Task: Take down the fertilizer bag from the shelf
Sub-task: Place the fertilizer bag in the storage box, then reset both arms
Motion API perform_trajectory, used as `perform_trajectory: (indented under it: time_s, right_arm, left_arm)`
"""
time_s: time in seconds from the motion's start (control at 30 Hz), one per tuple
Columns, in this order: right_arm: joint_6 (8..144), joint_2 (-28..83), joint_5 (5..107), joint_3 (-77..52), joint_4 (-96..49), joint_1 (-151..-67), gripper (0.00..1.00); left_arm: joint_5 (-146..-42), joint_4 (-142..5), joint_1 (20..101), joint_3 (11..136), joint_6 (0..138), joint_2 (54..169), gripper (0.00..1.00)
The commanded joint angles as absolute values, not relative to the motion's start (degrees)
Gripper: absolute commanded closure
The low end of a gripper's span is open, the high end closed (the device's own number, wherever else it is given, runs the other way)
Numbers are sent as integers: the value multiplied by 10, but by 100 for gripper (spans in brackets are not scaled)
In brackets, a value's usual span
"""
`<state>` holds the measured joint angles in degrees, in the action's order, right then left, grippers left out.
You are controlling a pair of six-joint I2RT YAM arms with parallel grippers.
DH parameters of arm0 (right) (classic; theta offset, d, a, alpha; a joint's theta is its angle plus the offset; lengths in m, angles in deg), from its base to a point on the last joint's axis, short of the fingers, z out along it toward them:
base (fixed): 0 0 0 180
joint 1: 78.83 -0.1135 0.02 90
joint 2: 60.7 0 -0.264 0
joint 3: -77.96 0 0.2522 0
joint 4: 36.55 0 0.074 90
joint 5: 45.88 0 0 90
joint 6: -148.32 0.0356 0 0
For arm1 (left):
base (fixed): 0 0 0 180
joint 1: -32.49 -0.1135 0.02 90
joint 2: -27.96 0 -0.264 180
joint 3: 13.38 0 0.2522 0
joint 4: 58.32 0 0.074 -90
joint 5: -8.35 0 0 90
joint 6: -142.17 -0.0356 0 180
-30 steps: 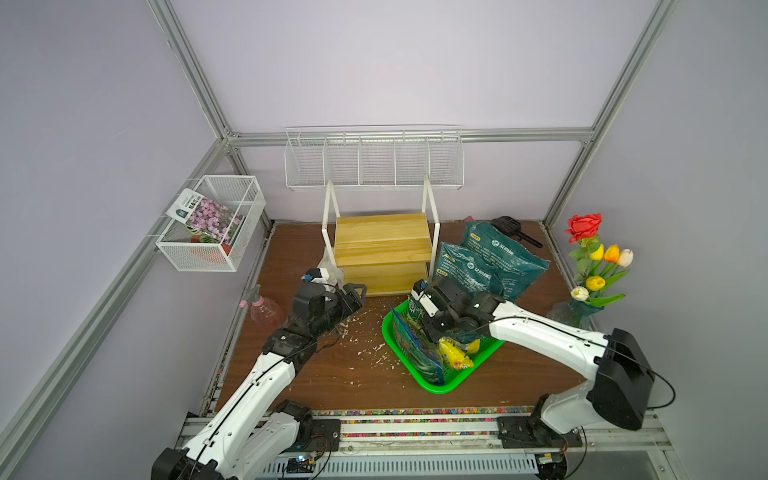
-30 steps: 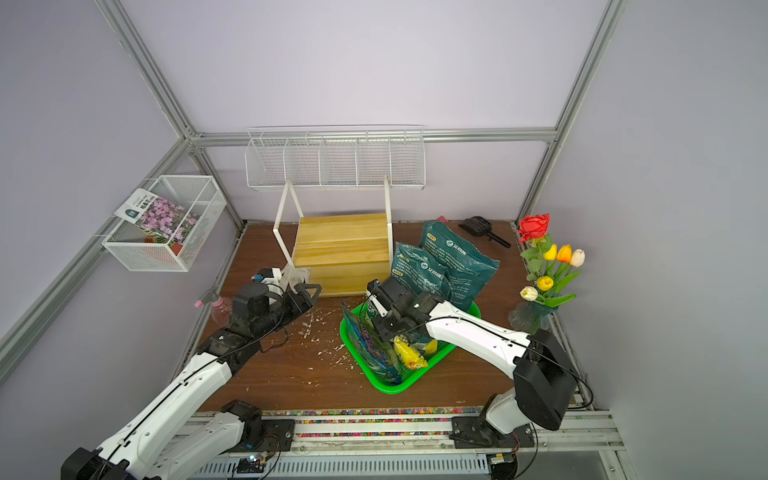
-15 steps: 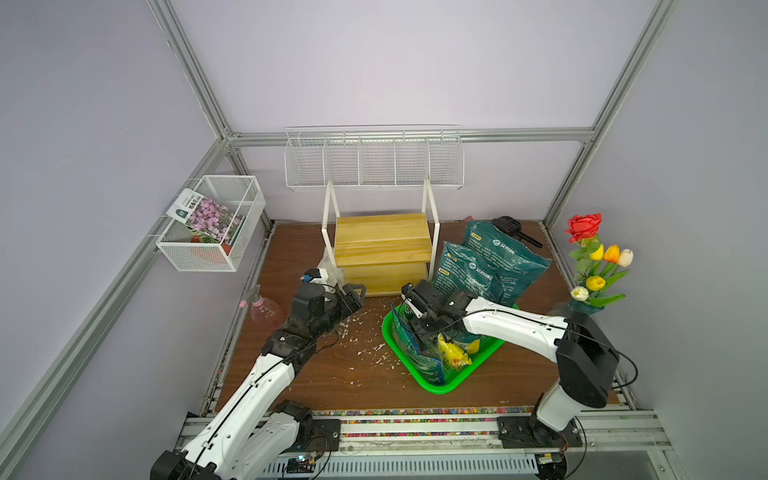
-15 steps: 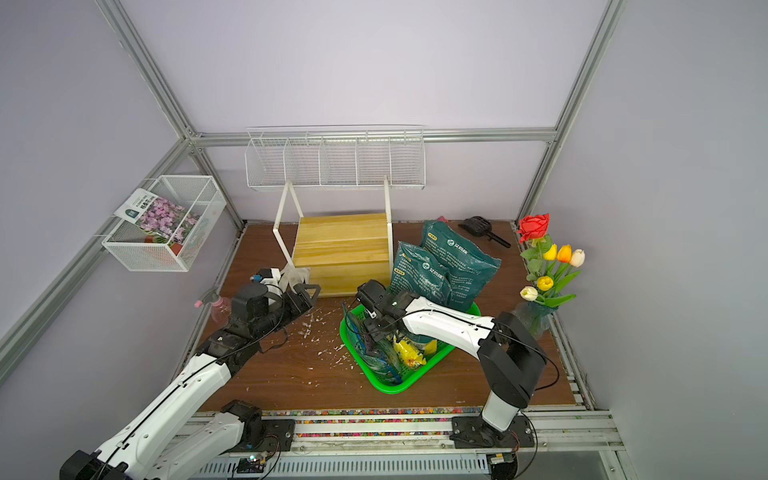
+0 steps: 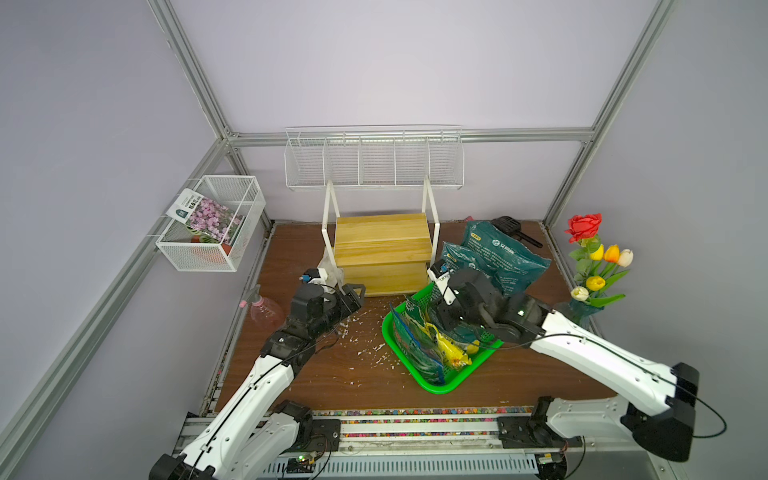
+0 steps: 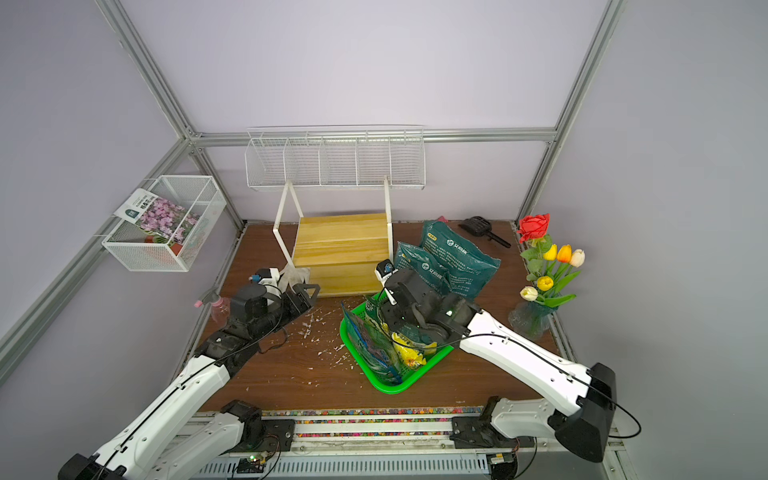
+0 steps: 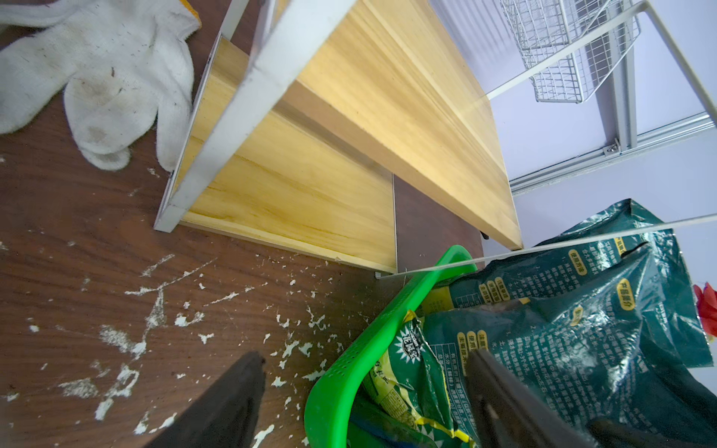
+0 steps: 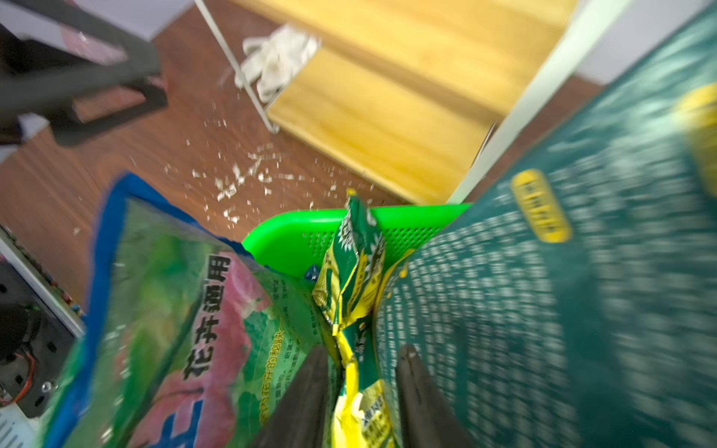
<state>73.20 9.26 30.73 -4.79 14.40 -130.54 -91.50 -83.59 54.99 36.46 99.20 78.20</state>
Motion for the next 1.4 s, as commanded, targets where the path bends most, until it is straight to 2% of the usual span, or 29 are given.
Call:
perform_trajectory:
  time_s: [0.0,0.17,0.27,0.47,0.67,0.87,1.07,1.23,1.37]
  right_arm:
    - [720,48,270,-44,171,-1282,64]
    - [730,-46,251,-12,176,-1234,70]
    - [738,-105,226,-7,193,-1230,71]
    - [763,-142,160,27,259,-1229,78]
    - [781,-169,139,161,167,-1185,81]
    - [791,-255,199,219,87,-1131,79]
    - [792,-245,195,203,153,-1131,73]
    - [834,-252,164,215,190,-1128,75]
    - [866,-282,183,220,220,-1128,75]
  left_arm:
    - [-896,-848,548,366,969,768,14]
    - [-867,-870,547,369,941,749,14]
    - [-841,-883,548,368,923,737,14]
    - [-799,-880,548,361,891,729,14]
    - [-743,-862,547,327,855,713,13]
    - [-702,-846,547,287,835,644,13]
    - [-672,-853,547,274,817,633,13]
    - [-662,-849,547,268,807,643,12]
    - [-648,-845,547,264,801,647,12]
